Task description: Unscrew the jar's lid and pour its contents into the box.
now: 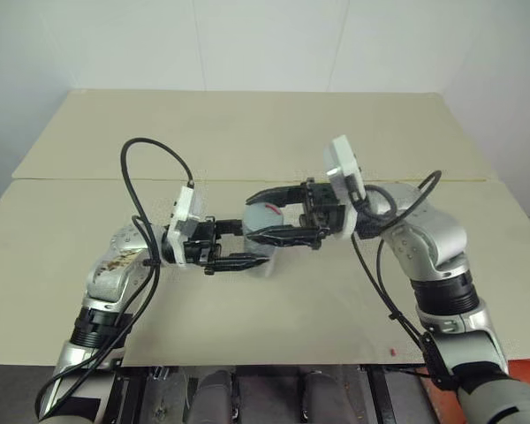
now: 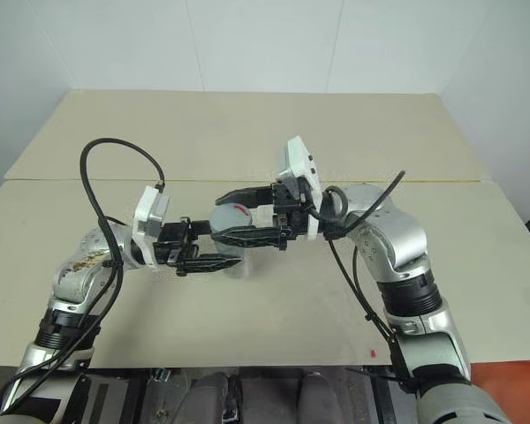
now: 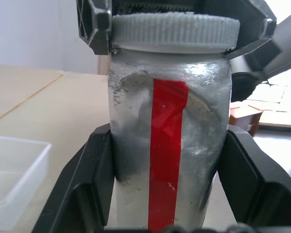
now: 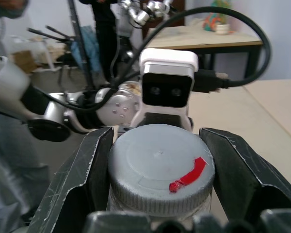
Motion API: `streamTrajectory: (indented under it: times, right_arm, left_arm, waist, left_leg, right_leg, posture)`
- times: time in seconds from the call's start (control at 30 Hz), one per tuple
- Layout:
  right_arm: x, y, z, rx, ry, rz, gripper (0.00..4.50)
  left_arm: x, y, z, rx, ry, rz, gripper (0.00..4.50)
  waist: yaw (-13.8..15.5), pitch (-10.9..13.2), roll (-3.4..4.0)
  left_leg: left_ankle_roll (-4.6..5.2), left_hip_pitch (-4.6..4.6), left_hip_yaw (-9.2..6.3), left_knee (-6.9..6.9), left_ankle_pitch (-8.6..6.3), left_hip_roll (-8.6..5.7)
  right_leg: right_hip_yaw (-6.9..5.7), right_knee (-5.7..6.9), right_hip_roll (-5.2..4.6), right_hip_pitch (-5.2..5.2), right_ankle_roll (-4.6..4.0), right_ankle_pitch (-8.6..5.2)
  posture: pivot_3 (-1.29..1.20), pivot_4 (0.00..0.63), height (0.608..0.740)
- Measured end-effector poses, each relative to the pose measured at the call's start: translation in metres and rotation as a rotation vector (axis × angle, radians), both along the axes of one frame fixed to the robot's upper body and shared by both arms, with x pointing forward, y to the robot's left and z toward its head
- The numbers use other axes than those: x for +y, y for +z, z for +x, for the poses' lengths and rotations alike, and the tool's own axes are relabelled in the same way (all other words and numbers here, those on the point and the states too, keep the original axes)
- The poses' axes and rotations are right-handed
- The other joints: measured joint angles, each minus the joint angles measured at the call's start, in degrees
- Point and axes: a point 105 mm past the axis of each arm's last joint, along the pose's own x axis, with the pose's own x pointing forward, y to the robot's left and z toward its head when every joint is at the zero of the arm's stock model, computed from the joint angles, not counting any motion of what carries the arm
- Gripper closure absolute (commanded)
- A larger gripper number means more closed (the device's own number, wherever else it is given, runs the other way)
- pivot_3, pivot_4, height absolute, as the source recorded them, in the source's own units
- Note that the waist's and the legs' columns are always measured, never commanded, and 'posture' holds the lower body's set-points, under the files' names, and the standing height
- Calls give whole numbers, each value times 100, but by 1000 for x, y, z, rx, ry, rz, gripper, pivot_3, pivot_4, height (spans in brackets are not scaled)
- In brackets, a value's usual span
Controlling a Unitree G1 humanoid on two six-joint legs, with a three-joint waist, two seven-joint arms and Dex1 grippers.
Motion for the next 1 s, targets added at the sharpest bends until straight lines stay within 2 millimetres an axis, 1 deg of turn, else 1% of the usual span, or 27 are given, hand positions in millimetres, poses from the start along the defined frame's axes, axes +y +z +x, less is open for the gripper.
streamTrajectory:
  times: [0.1, 0.17, 0.2, 0.27, 0.3, 0.47, 0.6, 0.8, 0.9, 1.0]
  right_arm:
    - [-1, 0, -1, -2, 8, -4, 1700]
    - [-1, 0, -1, -4, 7, -2, 983]
    - [-2, -1, 0, -3, 4, -5, 797]
    - [-4, -8, 3, 18, -27, -16, 113]
    - [-5, -11, 5, 24, -47, -20, 47]
    - [-6, -13, 14, 20, -161, -17, 47]
    - [-11, -16, 19, 19, -257, -6, 47]
    - [-27, -20, 24, 27, -437, 25, 47]
    - [-30, -15, 31, 7, -539, 41, 47]
    - [-31, -12, 40, 8, -645, 70, 47]
  left_arm:
    - [0, 0, -1, -1, -9, 1, 1800]
    - [0, 0, -1, -1, -9, 0, 1800]
    - [0, 1, 0, -4, -7, -4, 1800]
    - [3, 9, 3, -35, 13, -17, 1800]
    - [4, 13, 4, -53, 25, -23, 1800]
    - [4, 14, 9, -77, 72, -42, 1800]
    - [7, 13, 16, -81, 148, -61, 1800]
    - [19, 1, 30, -57, 355, -84, 1800]
    - [18, 0, 43, -78, 497, -98, 1800]
    - [16, -2, 61, -110, 695, -112, 1800]
  waist:
    - [5, 0, 0]
    - [7, 0, 0]
    - [7, 0, 0]
    - [17, 0, 0]
    - [15, 0, 0]
    - [12, 0, 0]
    - [16, 0, 0]
    - [22, 0, -1]
    - [32, 0, -1]
    - [59, 0, -1]
  left_leg:
    - [0, 0, 0, 0, 0, 0]
    - [0, 0, 0, 0, 0, 0]
    - [0, 0, 0, 0, 0, 0]
    - [0, -1, -2, 1, 0, -1]
    - [0, -1, -1, 1, 0, -1]
    - [-10, -1, -1, 0, 6, 0]
    - [-9, -1, -1, 1, 5, 0]
    - [-7, -2, -2, 2, 4, 0]
    - [1, 0, -4, 2, 0, -1]
    - [-4, -1, -4, 1, 3, -2]
  right_leg:
    - [0, 0, 0, 0, 0, 0]
    - [0, 0, 0, 0, 0, 0]
    - [0, 0, 0, 1, 0, 0]
    - [-1, -1, 0, 0, 0, 0]
    - [0, 0, 0, 0, 0, 0]
    - [0, 0, 0, -1, 0, 0]
    - [0, 1, 0, 0, 0, 0]
    - [1, -2, -1, 0, 0, 0]
    - [0, -5, -1, 0, -2, 2]
    - [1, 0, -2, 0, -3, 3]
  posture:
    - [0, 150, 740]
    - [0, 150, 740]
    - [0, 150, 740]
    - [0, 150, 740]
    - [0, 150, 740]
    - [0, 150, 740]
    - [0, 150, 740]
    - [0, 150, 740]
    - [0, 150, 740]
    - [0, 150, 740]
